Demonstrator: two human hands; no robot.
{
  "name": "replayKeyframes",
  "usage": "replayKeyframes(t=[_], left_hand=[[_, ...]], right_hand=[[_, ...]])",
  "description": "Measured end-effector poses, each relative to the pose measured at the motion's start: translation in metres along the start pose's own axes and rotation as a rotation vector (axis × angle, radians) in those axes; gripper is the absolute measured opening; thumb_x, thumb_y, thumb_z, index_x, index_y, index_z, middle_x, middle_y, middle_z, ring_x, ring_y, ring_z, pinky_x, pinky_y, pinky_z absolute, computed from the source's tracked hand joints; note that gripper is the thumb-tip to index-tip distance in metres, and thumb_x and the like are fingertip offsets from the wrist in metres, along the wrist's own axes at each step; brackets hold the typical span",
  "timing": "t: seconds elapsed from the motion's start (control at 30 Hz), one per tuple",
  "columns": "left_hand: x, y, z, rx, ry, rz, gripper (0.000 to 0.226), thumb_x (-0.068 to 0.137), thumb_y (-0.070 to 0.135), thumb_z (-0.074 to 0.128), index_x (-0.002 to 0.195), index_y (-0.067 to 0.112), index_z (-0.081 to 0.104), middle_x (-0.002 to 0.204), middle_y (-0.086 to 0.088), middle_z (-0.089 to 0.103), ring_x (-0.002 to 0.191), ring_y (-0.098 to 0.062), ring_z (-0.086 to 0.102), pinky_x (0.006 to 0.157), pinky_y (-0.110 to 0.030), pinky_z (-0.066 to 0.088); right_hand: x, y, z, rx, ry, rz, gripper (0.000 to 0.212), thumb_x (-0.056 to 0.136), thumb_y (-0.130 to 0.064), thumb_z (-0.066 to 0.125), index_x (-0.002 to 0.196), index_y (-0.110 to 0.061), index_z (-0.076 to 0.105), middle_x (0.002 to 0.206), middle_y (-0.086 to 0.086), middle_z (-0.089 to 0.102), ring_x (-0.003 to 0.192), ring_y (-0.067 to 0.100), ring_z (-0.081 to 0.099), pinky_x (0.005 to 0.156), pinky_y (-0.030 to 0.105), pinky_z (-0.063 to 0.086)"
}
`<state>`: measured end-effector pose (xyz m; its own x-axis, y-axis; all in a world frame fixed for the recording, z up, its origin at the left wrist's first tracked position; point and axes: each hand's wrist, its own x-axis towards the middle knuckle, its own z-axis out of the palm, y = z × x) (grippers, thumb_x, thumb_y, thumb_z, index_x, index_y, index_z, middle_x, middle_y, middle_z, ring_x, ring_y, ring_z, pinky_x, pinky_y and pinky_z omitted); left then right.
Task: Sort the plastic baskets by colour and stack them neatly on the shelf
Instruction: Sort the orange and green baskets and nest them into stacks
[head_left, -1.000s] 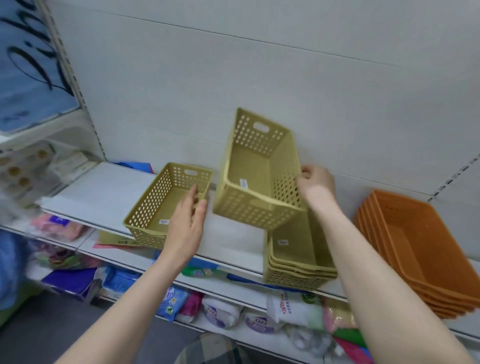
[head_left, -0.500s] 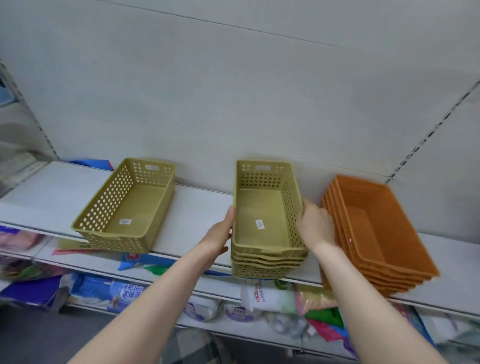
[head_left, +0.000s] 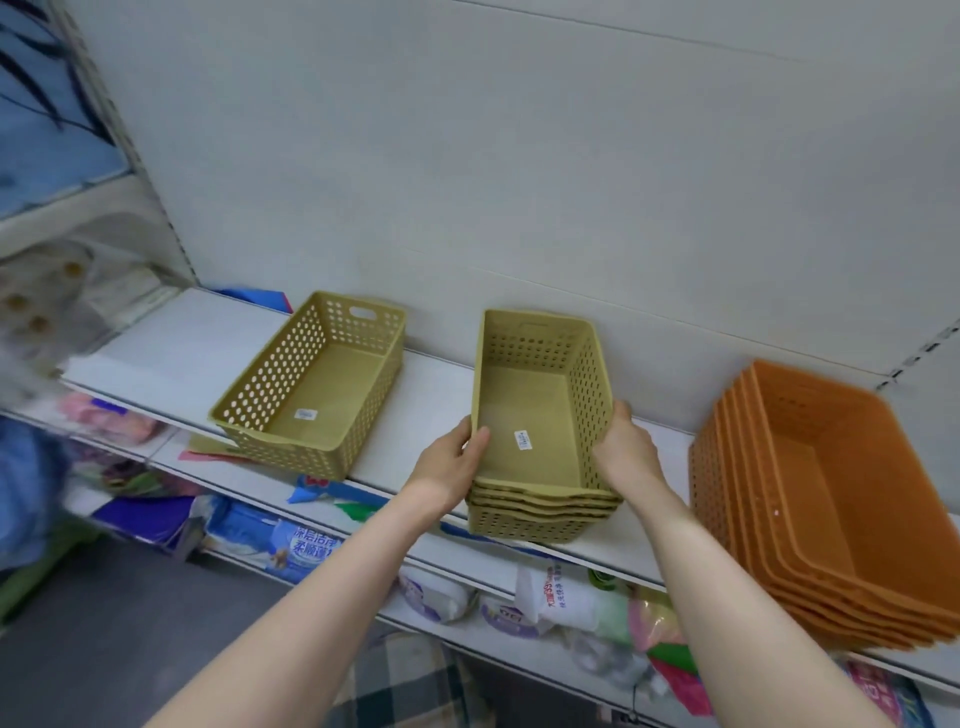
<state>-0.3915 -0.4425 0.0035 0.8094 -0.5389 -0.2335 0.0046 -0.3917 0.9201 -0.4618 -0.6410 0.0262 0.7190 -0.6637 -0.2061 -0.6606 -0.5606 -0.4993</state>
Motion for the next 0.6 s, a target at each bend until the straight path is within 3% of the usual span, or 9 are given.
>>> replayKeyframes(t=[0.13, 0.2, 0.3, 0.37, 0.47, 0.53, 0.6], left_hand=[[-0.007, -0.015, -0.036, 0.174, 0.191, 0.090, 0.035, 0.099, 0.031, 0.045, 0.128, 0.017, 0.059, 0.130, -0.001, 0.062, 0.122, -0.015, 0.055, 0.099, -0.024, 0.039], [-0.015, -0.034, -0.066, 0.228, 0.303, 0.149, 0.032, 0.096, 0.025, 0.051, 0.125, 0.017, 0.062, 0.128, 0.000, 0.062, 0.121, -0.015, 0.055, 0.099, -0.024, 0.039], [-0.021, -0.065, -0.120, 0.408, 0.400, 0.220, 0.030, 0.093, 0.017, 0.055, 0.122, 0.016, 0.064, 0.126, -0.001, 0.063, 0.118, -0.020, 0.056, 0.096, -0.028, 0.040], [-0.017, -0.085, -0.154, 0.536, 0.456, 0.196, 0.034, 0.089, 0.011, 0.058, 0.122, 0.013, 0.064, 0.129, -0.006, 0.061, 0.122, -0.027, 0.052, 0.101, -0.035, 0.039], [-0.010, -0.110, -0.196, 0.668, 0.487, 0.130, 0.045, 0.085, 0.008, 0.061, 0.129, 0.004, 0.056, 0.137, -0.020, 0.052, 0.131, -0.041, 0.041, 0.111, -0.049, 0.033], [-0.005, -0.119, -0.216, 0.672, 0.456, 0.067, 0.051, 0.088, 0.016, 0.058, 0.135, 0.001, 0.046, 0.144, -0.025, 0.043, 0.135, -0.042, 0.034, 0.112, -0.052, 0.031], [0.000, -0.125, -0.228, 0.582, 0.411, -0.033, 0.059, 0.093, 0.028, 0.054, 0.143, 0.003, 0.033, 0.153, -0.023, 0.029, 0.140, -0.038, 0.029, 0.112, -0.049, 0.031]], right_hand=[[0.007, -0.014, 0.007, -0.036, 0.007, 0.056, 0.033, 0.092, -0.017, 0.045, 0.124, -0.011, 0.037, 0.106, 0.019, 0.061, 0.098, 0.040, 0.060, 0.078, 0.041, 0.049], [0.004, -0.025, 0.008, -0.114, 0.094, 0.053, 0.035, 0.090, -0.012, 0.049, 0.124, -0.008, 0.040, 0.112, 0.019, 0.059, 0.105, 0.041, 0.057, 0.084, 0.044, 0.049], [-0.010, -0.065, 0.022, -0.180, 0.427, -0.230, 0.065, 0.078, 0.009, 0.054, 0.140, -0.002, 0.037, 0.132, 0.023, 0.047, 0.122, 0.042, 0.044, 0.101, 0.048, 0.040], [-0.024, -0.115, 0.045, -0.149, 0.494, -0.484, 0.063, 0.077, 0.010, 0.052, 0.139, -0.001, 0.045, 0.132, 0.021, 0.052, 0.122, 0.040, 0.047, 0.104, 0.045, 0.038], [-0.034, -0.181, 0.103, -0.067, 0.261, -0.602, 0.043, 0.089, 0.000, 0.048, 0.131, -0.004, 0.054, 0.126, 0.017, 0.059, 0.116, 0.037, 0.054, 0.099, 0.039, 0.040], [-0.030, -0.206, 0.142, -0.025, 0.041, -0.446, 0.035, 0.096, -0.018, 0.047, 0.129, -0.006, 0.051, 0.123, 0.018, 0.060, 0.113, 0.037, 0.057, 0.090, 0.039, 0.043], [-0.021, -0.217, 0.171, -0.001, -0.117, -0.233, 0.040, 0.095, -0.034, 0.050, 0.124, -0.006, 0.049, 0.120, 0.018, 0.062, 0.110, 0.038, 0.059, 0.085, 0.038, 0.045]])
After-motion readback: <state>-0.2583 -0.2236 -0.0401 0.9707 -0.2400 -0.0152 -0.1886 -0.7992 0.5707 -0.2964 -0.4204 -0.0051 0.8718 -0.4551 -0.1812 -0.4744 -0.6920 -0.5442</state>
